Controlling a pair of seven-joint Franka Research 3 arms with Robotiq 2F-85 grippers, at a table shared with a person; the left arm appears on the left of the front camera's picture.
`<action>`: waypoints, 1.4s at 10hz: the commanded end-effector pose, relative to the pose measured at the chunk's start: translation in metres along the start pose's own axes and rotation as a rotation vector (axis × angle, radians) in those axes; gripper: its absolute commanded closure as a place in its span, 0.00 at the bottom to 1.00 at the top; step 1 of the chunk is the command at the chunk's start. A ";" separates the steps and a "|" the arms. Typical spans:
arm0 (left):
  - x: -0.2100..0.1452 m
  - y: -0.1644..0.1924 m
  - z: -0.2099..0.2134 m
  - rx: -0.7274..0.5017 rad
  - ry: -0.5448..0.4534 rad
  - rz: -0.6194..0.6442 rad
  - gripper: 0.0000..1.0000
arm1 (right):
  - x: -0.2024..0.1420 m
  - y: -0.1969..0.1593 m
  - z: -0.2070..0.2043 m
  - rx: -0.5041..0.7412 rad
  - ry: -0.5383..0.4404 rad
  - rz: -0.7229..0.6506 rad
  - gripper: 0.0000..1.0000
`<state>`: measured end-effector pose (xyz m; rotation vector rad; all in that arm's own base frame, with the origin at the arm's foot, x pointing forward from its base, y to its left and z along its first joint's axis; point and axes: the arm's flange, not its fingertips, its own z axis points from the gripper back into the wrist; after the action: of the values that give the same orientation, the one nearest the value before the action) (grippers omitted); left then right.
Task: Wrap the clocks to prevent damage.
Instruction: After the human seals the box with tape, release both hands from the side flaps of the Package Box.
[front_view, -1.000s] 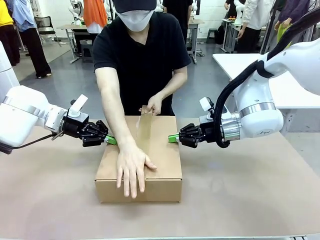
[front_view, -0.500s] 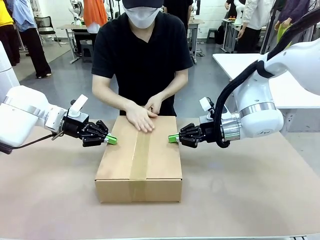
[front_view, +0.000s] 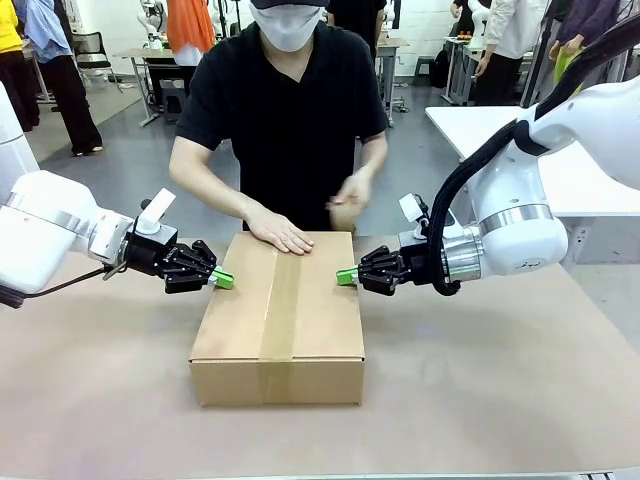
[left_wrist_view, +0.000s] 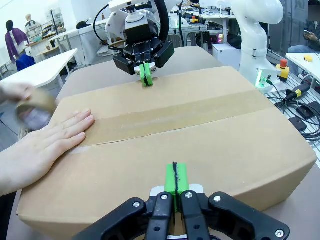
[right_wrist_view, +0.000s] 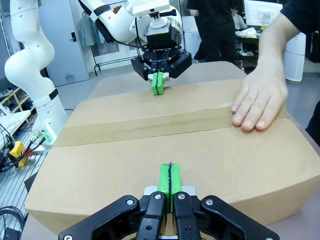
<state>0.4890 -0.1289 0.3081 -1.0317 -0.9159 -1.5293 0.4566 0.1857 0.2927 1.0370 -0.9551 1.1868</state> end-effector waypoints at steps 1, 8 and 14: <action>-0.001 0.000 -0.001 0.006 0.009 0.000 1.00 | -0.002 0.000 -0.002 -0.003 0.006 -0.006 0.99; -0.001 0.000 -0.001 0.006 0.009 0.000 1.00 | -0.002 0.000 -0.002 -0.003 0.006 -0.006 0.99; 0.023 0.007 0.014 -0.038 0.052 -0.012 1.00 | 0.023 0.002 0.010 -0.012 0.051 0.022 0.99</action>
<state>0.4910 -0.1284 0.3144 -1.0237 -0.9055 -1.5461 0.4573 0.1849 0.2985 1.0245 -0.9590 1.1979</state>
